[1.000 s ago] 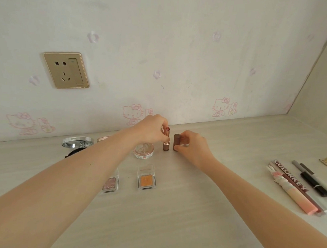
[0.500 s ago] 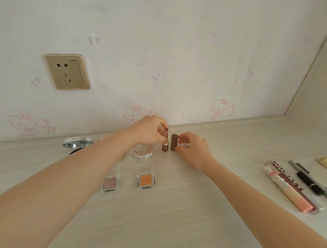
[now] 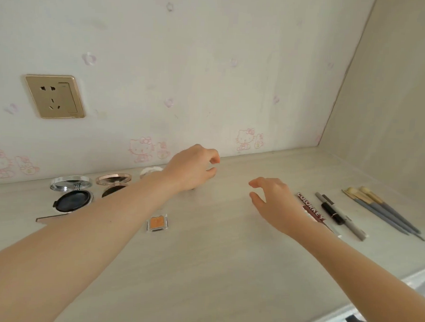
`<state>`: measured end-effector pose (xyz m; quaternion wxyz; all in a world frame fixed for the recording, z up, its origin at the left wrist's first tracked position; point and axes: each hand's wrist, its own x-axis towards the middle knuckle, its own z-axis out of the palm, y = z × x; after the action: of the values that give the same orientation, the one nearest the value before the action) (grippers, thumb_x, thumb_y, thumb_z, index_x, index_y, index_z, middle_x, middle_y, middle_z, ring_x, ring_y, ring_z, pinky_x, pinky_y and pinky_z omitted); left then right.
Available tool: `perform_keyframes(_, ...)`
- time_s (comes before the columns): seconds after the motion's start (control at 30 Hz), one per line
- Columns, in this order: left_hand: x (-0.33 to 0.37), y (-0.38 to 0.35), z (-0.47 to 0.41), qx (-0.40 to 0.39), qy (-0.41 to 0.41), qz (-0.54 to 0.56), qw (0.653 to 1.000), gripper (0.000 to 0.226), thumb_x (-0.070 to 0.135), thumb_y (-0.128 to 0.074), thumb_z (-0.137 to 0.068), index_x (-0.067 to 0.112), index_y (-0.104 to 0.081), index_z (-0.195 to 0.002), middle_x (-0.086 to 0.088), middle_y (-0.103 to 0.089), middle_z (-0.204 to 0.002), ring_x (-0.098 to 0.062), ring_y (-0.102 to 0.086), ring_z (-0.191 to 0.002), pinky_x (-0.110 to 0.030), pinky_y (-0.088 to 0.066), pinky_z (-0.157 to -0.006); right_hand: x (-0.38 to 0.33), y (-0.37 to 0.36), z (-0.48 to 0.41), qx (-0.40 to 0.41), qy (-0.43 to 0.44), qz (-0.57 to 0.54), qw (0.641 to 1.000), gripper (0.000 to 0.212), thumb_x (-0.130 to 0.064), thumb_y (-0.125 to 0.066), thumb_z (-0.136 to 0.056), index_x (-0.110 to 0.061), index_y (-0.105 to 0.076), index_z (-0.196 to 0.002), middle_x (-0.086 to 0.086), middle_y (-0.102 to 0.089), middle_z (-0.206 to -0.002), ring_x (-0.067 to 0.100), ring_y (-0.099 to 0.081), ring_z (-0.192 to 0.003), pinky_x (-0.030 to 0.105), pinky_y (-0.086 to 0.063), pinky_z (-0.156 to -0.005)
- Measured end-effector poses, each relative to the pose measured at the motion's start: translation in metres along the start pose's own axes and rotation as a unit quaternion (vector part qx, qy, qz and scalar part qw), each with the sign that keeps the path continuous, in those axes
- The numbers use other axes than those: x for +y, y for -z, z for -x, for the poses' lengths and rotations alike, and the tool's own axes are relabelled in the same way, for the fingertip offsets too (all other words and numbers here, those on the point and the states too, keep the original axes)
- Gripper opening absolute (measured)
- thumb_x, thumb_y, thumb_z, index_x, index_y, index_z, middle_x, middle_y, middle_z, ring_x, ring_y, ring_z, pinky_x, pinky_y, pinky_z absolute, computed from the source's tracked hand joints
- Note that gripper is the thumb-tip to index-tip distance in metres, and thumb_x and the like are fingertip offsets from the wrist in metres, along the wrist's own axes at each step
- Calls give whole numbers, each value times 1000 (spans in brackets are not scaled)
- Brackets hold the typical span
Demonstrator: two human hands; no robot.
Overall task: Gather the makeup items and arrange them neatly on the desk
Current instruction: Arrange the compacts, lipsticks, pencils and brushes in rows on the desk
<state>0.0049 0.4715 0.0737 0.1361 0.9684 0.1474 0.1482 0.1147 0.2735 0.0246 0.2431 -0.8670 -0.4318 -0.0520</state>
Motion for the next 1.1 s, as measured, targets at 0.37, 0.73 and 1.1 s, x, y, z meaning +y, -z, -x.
perform_keyframes(0.37, 105, -90, -24, -30, -90, 88, 992, 24, 28, -55, -92, 22, -63, -114, 6, -65, -116, -14, -51, -114, -34, -45, -94, 91, 60, 65, 40, -79, 58, 994, 26, -27, -53, -93, -17, -63, -115, 0, -64, -113, 20, -53, -110, 32, -46, -84)
perform_keyframes(0.73, 171, -144, -62, -31, -88, 158, 983, 27, 23, -53, -92, 15, -63, -116, -4, -63, -117, -19, -44, -120, -35, -44, -95, 147, 62, 78, 21, -134, 106, 985, 31, -28, -54, -93, -20, -59, -122, 0, -55, -123, 22, -40, -116, 31, -34, -94)
perform_keyframes(1.1, 181, -167, -79, -99, -85, 120, 984, 23, 28, -53, -94, 22, -71, -108, -4, -64, -109, -27, -40, -117, -41, -39, -101, 147, 51, 77, 54, -112, 123, 985, 29, -31, -56, -92, -20, -60, -119, -1, -51, -119, 18, -39, -110, 20, -27, -83)
